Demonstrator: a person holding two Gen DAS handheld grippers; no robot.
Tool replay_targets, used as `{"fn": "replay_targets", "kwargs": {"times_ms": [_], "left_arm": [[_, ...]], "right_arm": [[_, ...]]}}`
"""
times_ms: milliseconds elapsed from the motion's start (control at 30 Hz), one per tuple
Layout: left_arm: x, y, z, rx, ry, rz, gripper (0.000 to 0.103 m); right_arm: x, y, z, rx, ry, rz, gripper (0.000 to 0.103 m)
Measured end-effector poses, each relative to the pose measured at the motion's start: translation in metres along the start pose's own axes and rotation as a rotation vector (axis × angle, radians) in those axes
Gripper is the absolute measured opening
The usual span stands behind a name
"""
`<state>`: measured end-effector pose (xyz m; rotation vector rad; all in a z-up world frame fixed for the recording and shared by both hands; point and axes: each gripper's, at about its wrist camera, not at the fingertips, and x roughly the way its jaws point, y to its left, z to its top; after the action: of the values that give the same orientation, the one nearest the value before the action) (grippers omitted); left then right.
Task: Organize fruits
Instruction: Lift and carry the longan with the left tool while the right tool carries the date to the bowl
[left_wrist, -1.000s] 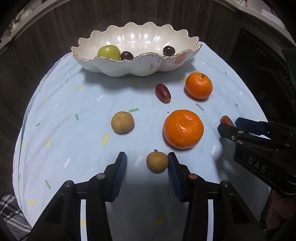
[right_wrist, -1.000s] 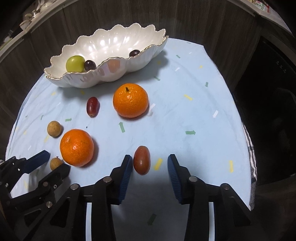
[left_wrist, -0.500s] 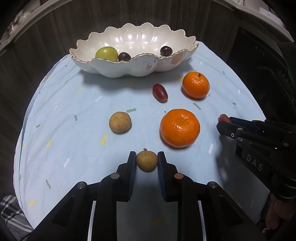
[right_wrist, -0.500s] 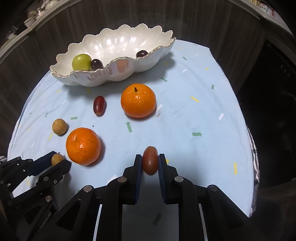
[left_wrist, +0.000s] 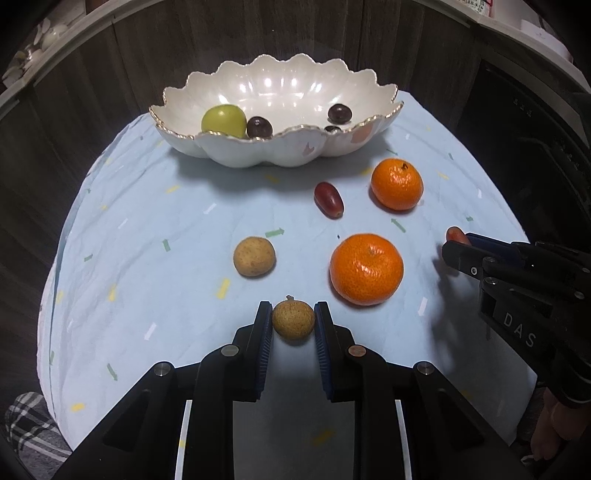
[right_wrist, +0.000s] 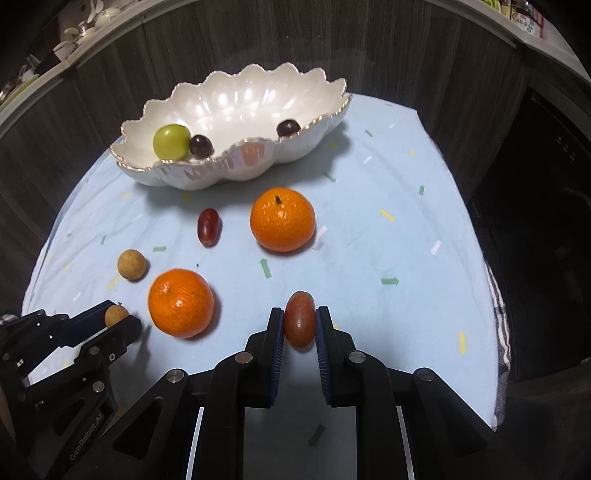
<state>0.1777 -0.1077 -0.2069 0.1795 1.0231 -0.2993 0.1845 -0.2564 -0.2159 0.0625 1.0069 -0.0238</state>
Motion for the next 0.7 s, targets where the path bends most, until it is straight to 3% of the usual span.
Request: {"fn": "replay_targets", "kwargs": {"times_ms": [700], "left_arm": [[-0.014,0.003,0.021,-0.015,-0.019,0.006,0.023]], "right_arm": [[-0.016,-0.003,0.012,0.028,-0.035,0.032,0.018]]}}
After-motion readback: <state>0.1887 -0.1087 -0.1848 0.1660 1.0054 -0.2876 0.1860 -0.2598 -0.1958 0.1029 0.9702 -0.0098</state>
